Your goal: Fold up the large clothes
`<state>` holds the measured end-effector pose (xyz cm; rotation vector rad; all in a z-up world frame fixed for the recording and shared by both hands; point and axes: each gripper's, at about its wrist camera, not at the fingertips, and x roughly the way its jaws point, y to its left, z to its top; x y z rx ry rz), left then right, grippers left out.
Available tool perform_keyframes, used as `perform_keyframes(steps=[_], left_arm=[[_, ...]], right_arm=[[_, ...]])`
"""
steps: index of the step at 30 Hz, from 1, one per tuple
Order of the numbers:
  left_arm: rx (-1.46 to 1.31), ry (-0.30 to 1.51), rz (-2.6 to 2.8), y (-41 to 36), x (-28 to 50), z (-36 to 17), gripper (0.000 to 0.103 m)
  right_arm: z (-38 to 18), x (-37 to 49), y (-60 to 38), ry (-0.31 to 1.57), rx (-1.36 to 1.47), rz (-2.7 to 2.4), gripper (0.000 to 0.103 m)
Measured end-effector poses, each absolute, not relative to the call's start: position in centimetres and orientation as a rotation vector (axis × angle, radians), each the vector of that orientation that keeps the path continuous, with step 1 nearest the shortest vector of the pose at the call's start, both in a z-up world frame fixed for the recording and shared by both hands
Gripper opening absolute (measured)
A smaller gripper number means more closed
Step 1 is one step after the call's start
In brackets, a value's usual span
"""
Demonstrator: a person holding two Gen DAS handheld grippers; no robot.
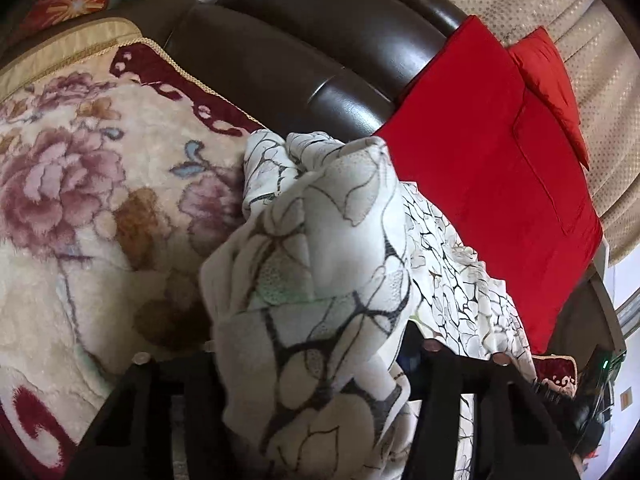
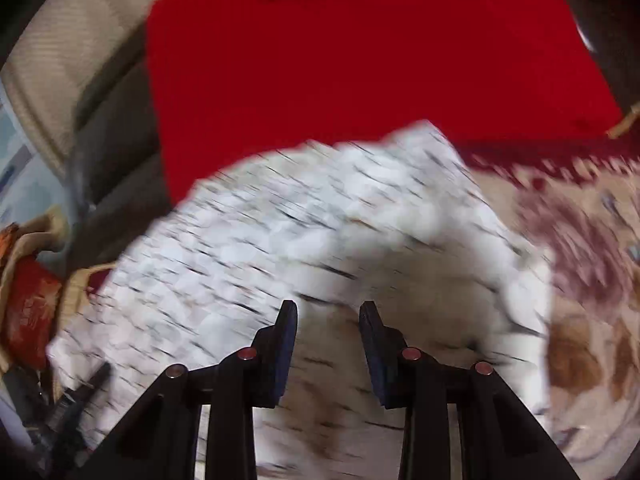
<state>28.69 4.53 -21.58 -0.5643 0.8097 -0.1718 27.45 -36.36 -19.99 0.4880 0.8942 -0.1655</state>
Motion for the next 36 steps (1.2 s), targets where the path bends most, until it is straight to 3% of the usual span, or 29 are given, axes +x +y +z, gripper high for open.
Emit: perform_keyframes(steps=[2,5,9,18,21,30,36], left_arm=[[-0.599,0.823,-0.160,4.7,29.1,-21.9,0.076],[-0.625,0.821,-0.161,4.9,29.5,-22.1,0.075],[-0.486,0.816,-0.145,3.1,29.8,-21.1,0.051],[-0.378,0.769,-0.176,1.8,29.1,-18.6,0.041],[-0.299,0.720,-0.199,0.4,27.7,-16.5,0.039],[0.041,0.636,-0.343,-11.9,23.3,-10.3,0.034],[0.235,0.709,-0.493,-23.9,21.8,-12.7,0.033]], right_arm=[[-20.4,26.3,-37.1,0.903,0.524,-0.145,0.021],[-18.7,23.5,-36.9,0.856,0.493,-0.120,0.021],[-19.0,21.2,-36.1,0.888,0.414,-0.113,0.021],[-19.7,18.6,-38.0,0.888,0.400,-0.076,0.019],[-19.9,18.6,-39.7,0.881,0.497,-0.041,0.014],[-18.7,16.7,-45.9,0.711,0.754,0.013,0.014],[-19.6,17.0,-48.8,0.656,0.940,0.143,0.019]])
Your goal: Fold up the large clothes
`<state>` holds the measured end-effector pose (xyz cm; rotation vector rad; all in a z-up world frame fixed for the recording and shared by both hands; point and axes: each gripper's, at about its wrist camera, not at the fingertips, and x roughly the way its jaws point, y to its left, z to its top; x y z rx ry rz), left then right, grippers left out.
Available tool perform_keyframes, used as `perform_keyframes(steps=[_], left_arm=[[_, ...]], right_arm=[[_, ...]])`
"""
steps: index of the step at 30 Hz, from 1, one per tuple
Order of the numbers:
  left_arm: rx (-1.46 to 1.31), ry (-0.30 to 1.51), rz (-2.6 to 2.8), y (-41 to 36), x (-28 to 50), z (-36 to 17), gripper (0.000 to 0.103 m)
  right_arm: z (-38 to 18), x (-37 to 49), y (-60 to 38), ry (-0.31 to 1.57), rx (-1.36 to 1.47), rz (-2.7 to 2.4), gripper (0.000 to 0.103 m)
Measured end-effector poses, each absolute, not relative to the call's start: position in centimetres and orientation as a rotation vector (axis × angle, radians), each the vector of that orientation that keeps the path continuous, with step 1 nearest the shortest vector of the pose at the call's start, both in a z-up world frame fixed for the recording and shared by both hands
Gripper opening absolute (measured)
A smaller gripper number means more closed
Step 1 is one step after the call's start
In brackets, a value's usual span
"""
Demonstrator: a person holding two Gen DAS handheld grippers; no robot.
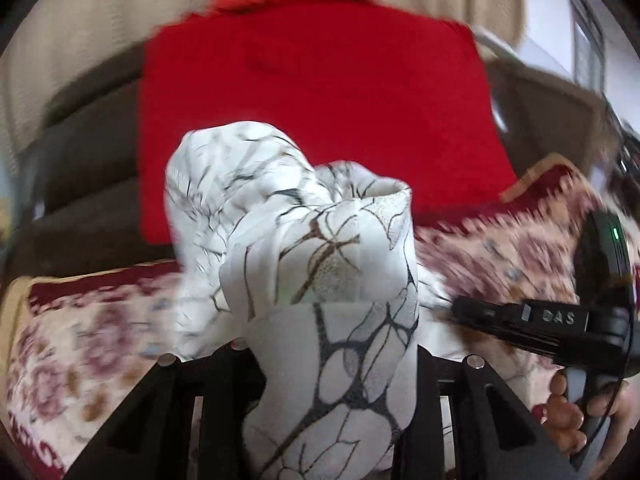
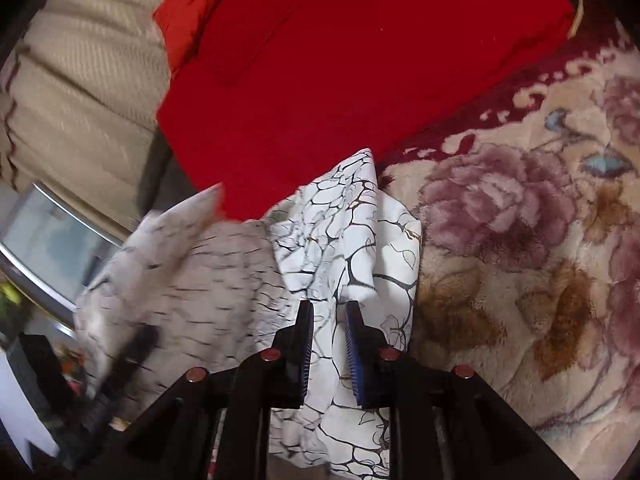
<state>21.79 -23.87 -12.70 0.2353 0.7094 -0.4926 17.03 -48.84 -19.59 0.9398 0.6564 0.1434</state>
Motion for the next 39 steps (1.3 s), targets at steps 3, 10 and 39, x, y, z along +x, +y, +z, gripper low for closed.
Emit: perform_keyframes(steps=[3,10,39], left_arm=[[0.281,0.824,-0.541,-27.7,23.1,-16.9,0.033],[0.406,0.796,-0.576,-29.4,21.7,-19.4,0.034],[0.115,0.806,-0.279,-11.3,25.6,-18.3,0.085]], right_arm=[[-21.7,17.1,-51.0,0.687,1.083,0.149,0.019],[-22.9,16.6,-54.6,0.605,1.226,0.154,0.019],[-17.9,19.1,-44.6,0.721,0.887,0.342,0.074]])
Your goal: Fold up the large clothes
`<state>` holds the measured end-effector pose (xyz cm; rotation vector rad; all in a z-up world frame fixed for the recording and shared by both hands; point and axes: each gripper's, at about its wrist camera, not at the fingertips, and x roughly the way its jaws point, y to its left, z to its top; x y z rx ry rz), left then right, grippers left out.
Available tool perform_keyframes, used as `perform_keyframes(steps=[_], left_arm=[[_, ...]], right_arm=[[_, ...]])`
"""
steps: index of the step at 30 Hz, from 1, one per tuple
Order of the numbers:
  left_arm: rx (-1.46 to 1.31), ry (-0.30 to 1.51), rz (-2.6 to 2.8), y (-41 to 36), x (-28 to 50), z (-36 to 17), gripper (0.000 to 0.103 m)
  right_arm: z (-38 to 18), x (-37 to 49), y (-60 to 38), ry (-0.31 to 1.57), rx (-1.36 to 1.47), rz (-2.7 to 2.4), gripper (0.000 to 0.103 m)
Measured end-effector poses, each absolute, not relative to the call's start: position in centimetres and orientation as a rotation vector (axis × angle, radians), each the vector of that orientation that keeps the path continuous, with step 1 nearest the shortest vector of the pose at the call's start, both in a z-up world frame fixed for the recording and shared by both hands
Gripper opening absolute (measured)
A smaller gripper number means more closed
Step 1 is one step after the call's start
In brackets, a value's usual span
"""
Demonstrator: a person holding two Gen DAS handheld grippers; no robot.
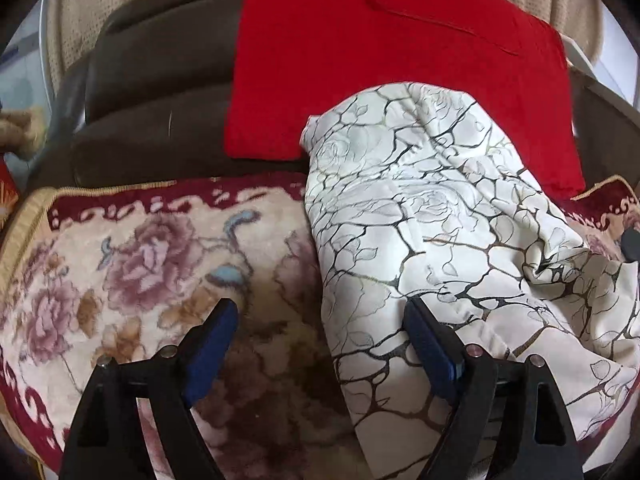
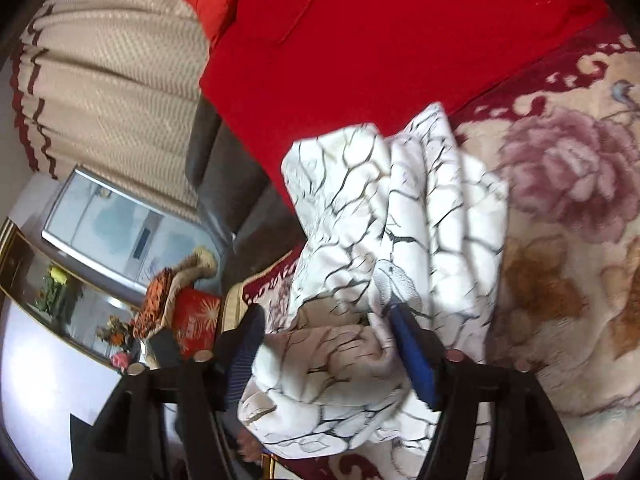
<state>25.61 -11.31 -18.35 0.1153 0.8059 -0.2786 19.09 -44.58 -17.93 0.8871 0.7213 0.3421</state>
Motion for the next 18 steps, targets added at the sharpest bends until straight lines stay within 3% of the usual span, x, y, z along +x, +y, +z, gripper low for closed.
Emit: perform_keyframes(steps=[18], left_arm=[[0.124,0.805,-0.296,-10.7,25.9,-18.4,0.085]], right_arm=[[-17.4,16.9,-44.9,0.828,0.793,0.253,0.075]])
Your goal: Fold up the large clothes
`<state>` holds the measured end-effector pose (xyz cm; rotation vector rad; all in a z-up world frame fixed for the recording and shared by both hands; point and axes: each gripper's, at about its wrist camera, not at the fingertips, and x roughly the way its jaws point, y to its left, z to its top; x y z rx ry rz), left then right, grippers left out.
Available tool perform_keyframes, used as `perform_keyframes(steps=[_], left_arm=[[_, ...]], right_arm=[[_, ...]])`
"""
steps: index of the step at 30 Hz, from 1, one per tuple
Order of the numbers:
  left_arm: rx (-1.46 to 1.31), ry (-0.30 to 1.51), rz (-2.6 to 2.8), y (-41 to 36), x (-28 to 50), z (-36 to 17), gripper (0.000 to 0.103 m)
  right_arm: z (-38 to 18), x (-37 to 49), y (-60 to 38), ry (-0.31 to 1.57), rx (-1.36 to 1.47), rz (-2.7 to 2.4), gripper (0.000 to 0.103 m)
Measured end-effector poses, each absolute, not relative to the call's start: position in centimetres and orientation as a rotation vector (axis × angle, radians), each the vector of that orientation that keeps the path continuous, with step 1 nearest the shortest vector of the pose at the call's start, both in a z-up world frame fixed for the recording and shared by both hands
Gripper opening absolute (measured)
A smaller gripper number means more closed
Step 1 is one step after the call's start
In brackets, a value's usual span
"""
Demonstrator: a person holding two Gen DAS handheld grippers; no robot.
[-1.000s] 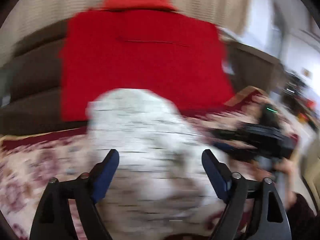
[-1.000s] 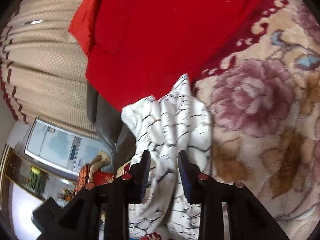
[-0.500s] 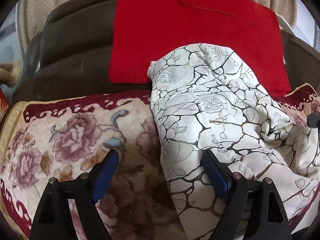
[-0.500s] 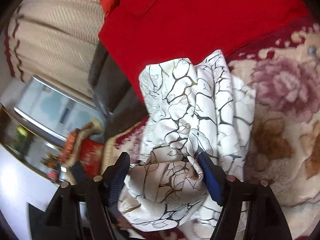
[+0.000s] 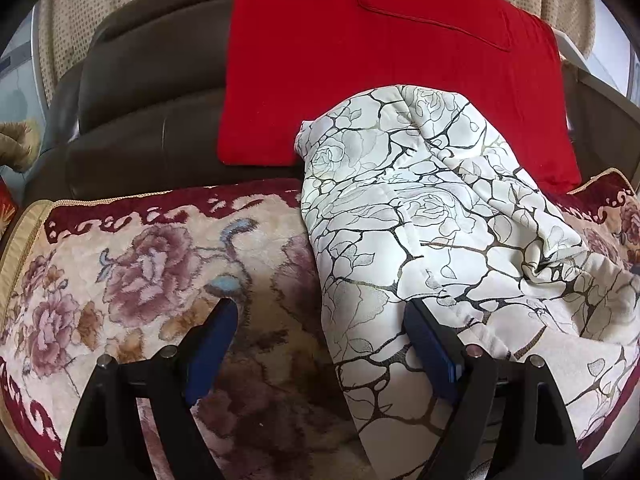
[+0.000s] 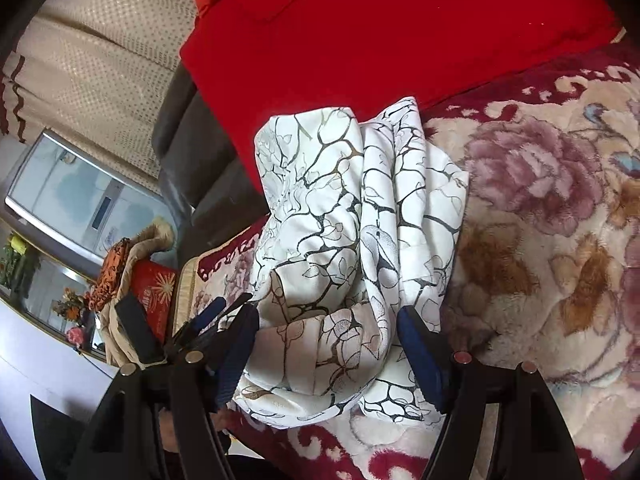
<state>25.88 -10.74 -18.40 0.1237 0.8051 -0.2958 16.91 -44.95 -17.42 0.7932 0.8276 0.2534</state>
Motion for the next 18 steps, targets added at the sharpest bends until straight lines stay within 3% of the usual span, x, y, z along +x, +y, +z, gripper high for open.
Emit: perform_keyframes(steps=[18], left_arm=[[0.025,0.822,-0.355,-11.0,26.6,-19.3,0.086]], right_arm=[[-20.7,19.1,-42.4,0.907,0.981,0.395,0.081]])
